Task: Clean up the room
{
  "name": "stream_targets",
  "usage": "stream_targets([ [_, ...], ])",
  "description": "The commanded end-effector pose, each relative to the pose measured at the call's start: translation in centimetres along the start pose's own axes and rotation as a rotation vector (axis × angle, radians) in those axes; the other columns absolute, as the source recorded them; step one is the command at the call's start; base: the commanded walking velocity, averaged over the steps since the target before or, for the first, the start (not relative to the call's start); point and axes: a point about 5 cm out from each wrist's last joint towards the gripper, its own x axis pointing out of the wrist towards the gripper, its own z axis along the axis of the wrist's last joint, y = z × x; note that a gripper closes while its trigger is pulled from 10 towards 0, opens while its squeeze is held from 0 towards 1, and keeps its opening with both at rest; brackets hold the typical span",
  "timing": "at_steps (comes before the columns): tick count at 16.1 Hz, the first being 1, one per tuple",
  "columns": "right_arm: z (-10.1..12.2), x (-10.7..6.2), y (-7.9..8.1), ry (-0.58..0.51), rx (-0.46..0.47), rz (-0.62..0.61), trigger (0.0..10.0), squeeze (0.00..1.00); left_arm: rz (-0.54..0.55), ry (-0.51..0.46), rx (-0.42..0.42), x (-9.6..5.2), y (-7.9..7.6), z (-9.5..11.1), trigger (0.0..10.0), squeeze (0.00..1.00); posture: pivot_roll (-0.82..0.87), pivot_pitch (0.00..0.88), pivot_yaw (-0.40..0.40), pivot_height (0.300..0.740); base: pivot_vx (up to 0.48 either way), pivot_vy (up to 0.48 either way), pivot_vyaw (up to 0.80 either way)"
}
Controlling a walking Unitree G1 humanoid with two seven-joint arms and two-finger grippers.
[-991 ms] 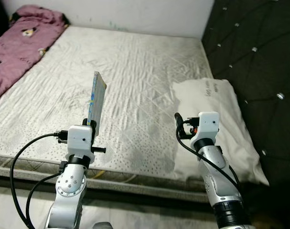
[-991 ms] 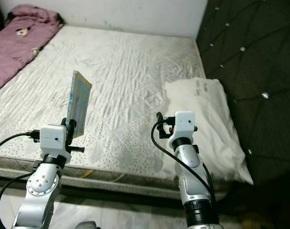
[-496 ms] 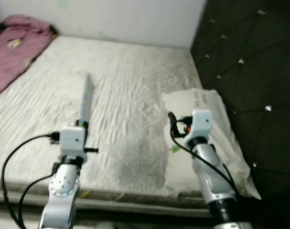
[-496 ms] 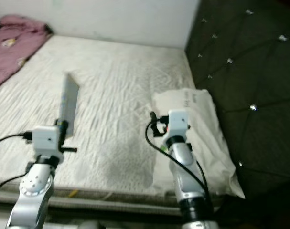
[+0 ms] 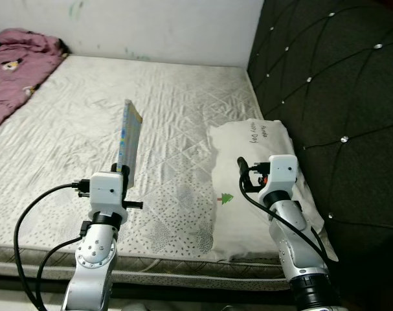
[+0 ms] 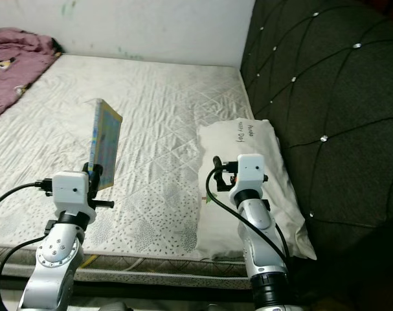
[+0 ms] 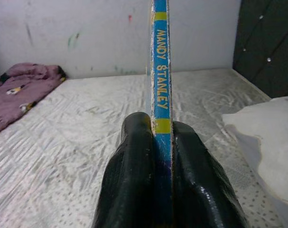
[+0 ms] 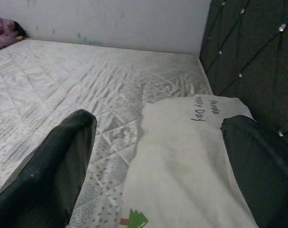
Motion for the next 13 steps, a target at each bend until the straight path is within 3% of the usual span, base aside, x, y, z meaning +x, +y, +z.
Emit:
stream_targets([
  [1, 0.2, -0.2, -0.2, -0.005, 0.005, 0.001, 10.0, 0.0, 0.007, -0.046, -0.006, -0.1, 0.1, 1.1, 10.0, 0.0, 0.08, 0.0, -0.044, 0.74, 0.0, 0.0, 0.0],
  [9, -0.1, -1.5, 0.1, 0.015, 0.022, 0.013, 10.0, 0.0, 0.045, 0.001, -0.06, -0.4, 0.7, 1.3, 10.0, 0.0, 0.08, 0.0, -0.047, 0.74, 0.0, 0.0, 0.0],
  [11, -0.1, -1.7, 0.3, 0.018, 0.027, 0.018, 10.0, 0.0, 0.052, -0.025, -0.003, -0.3, 0.6, 1.8, 10.0, 0.0, 0.09, 0.0, -0.048, 0.74, 0.0, 0.0, 0.0],
  [13, 0.0, -1.7, 1.0, 0.013, 0.032, 0.037, 10.0, 0.0, 0.068, 0.001, -0.043, -0.6, 0.8, 1.6, 10.0, 0.0, 0.09, 0.003, -0.047, 0.74, 0.0, 0.0, 0.0],
])
